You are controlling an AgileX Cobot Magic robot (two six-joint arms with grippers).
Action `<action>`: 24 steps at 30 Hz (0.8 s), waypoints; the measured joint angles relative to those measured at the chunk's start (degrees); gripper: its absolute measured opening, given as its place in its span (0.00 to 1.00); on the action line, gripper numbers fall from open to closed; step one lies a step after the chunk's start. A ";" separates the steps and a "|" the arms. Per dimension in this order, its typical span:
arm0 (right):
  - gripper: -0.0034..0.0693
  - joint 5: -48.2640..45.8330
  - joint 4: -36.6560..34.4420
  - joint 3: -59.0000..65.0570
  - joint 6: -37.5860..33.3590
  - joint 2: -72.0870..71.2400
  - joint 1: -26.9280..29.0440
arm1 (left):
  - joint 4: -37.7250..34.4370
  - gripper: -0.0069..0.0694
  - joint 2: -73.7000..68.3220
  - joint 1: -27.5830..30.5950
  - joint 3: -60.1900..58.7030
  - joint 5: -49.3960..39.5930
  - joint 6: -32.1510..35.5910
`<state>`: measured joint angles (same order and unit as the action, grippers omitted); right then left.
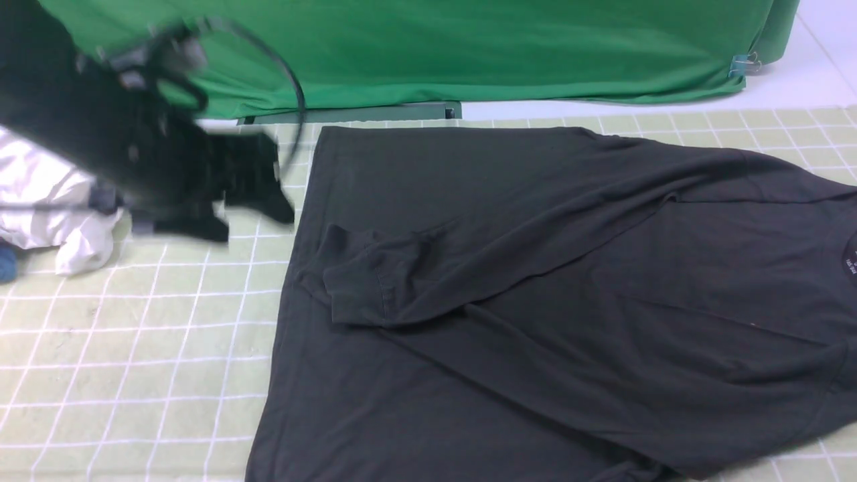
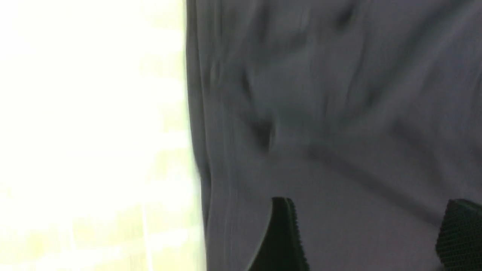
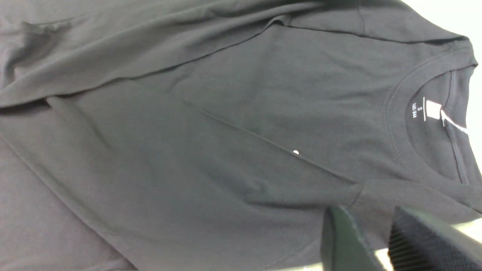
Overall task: Fold a long-sleeved shirt over a green coffee tablecloth.
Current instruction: 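Grasp the near edge of the shirt at its hem and shoulder corners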
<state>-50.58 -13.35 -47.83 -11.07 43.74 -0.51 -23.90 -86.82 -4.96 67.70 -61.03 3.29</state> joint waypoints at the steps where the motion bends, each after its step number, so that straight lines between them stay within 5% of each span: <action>1: 0.32 0.00 0.00 0.00 0.00 0.00 0.00 | 0.13 0.72 0.00 -0.99 -2.05 -0.28 -0.23; 12: 0.32 -0.04 0.00 0.00 0.00 0.00 0.00 | 3.10 0.62 -0.05 -12.78 -26.38 12.28 -7.57; 24: 0.32 0.22 0.00 0.00 0.00 0.00 0.00 | 6.25 0.62 0.72 -13.46 -32.43 20.77 -16.24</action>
<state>-50.36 -13.35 -47.83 -11.07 43.74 -0.51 -17.66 -86.09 -18.42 35.27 -40.26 -12.95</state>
